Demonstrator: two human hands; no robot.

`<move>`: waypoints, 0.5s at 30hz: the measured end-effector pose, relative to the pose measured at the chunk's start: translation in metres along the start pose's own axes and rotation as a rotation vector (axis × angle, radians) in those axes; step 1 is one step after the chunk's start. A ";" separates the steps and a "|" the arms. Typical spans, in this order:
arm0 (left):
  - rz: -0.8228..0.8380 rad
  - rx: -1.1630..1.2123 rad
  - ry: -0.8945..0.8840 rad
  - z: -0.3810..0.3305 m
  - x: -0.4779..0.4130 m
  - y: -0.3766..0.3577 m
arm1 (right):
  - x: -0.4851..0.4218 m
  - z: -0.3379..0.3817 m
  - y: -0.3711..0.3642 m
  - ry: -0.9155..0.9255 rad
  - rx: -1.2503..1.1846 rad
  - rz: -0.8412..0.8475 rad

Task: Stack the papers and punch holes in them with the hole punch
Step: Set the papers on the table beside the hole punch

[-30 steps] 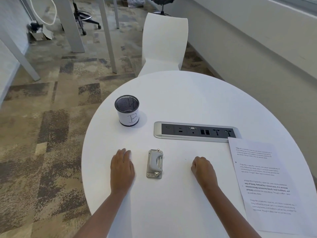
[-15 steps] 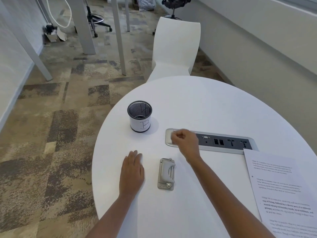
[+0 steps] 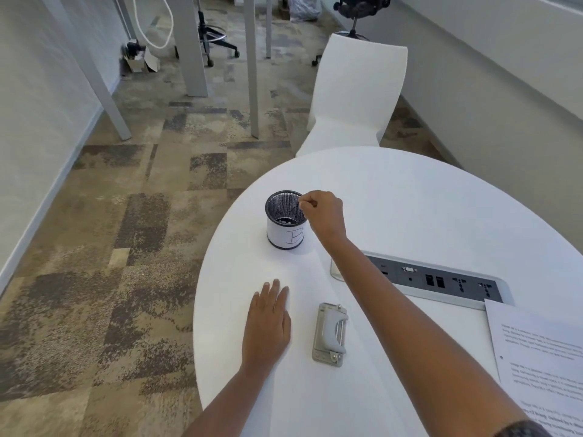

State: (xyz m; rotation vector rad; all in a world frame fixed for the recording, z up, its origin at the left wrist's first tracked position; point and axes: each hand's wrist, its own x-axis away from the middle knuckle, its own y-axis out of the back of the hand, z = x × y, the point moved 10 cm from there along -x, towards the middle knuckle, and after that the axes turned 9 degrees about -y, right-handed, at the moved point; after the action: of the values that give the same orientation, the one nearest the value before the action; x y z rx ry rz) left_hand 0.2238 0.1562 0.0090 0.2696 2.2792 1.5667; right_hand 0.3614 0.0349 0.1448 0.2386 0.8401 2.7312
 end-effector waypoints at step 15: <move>0.054 -0.036 0.004 0.000 -0.001 -0.005 | 0.077 -0.165 0.078 -0.335 -0.145 -0.069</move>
State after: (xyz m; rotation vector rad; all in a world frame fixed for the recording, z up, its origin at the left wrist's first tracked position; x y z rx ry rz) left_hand 0.2254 0.1541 0.0040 0.3216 2.2618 1.6342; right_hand 0.2331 -0.0900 0.0603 0.6030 0.5455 2.5707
